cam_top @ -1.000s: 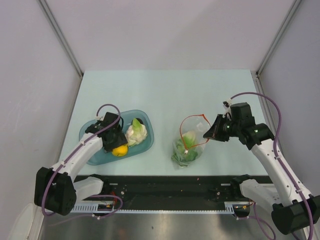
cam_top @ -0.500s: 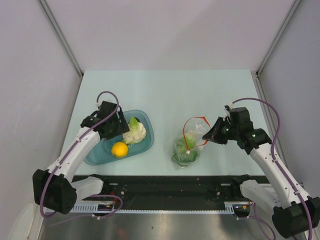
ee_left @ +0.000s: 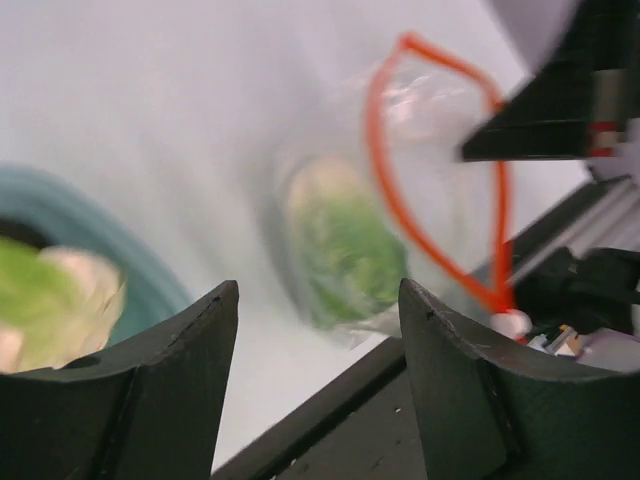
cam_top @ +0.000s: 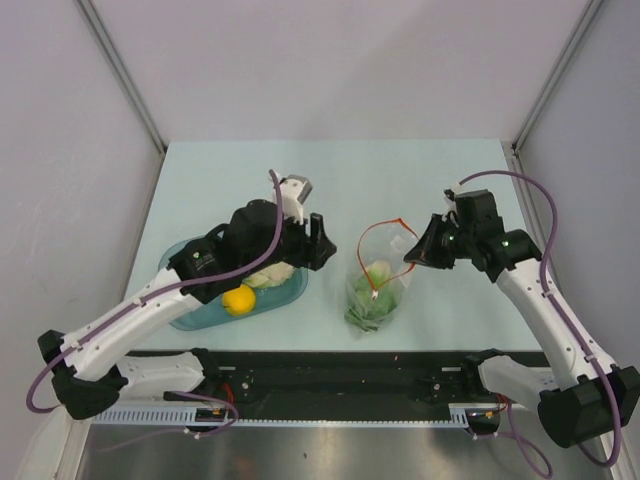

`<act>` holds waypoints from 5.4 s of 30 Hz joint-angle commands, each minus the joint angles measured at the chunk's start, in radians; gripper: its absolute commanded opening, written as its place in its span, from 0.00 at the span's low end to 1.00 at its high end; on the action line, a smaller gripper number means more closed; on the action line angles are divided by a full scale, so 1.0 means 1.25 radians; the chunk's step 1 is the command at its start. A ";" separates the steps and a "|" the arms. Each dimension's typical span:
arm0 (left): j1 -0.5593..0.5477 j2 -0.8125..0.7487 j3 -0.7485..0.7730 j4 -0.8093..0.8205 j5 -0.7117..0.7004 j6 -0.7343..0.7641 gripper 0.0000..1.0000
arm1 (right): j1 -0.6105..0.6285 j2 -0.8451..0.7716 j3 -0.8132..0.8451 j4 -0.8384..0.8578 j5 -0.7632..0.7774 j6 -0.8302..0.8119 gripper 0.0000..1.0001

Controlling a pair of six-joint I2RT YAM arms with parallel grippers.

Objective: Open the zip-top bag and remove the fake food

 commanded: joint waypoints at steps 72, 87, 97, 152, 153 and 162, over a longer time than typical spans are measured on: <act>-0.127 0.455 0.160 0.149 0.146 0.195 0.00 | -0.047 -0.042 0.078 -0.154 -0.086 -0.045 0.57; -0.030 0.384 0.076 0.245 0.417 0.163 0.00 | -0.233 -0.014 0.183 -0.145 -0.269 -0.050 1.00; 0.064 0.341 0.014 0.395 0.643 0.133 0.00 | -0.295 0.099 0.035 -0.054 -0.252 0.080 1.00; 0.136 0.080 -0.068 0.353 0.402 0.090 0.00 | -0.324 0.176 -0.336 0.308 -0.286 0.301 0.00; 0.142 0.078 -0.061 0.351 0.400 0.087 0.00 | -0.327 0.185 -0.334 0.303 -0.288 0.281 0.00; 0.157 0.017 -0.095 0.500 0.301 0.002 0.00 | -0.330 0.205 -0.303 0.298 -0.279 0.258 0.00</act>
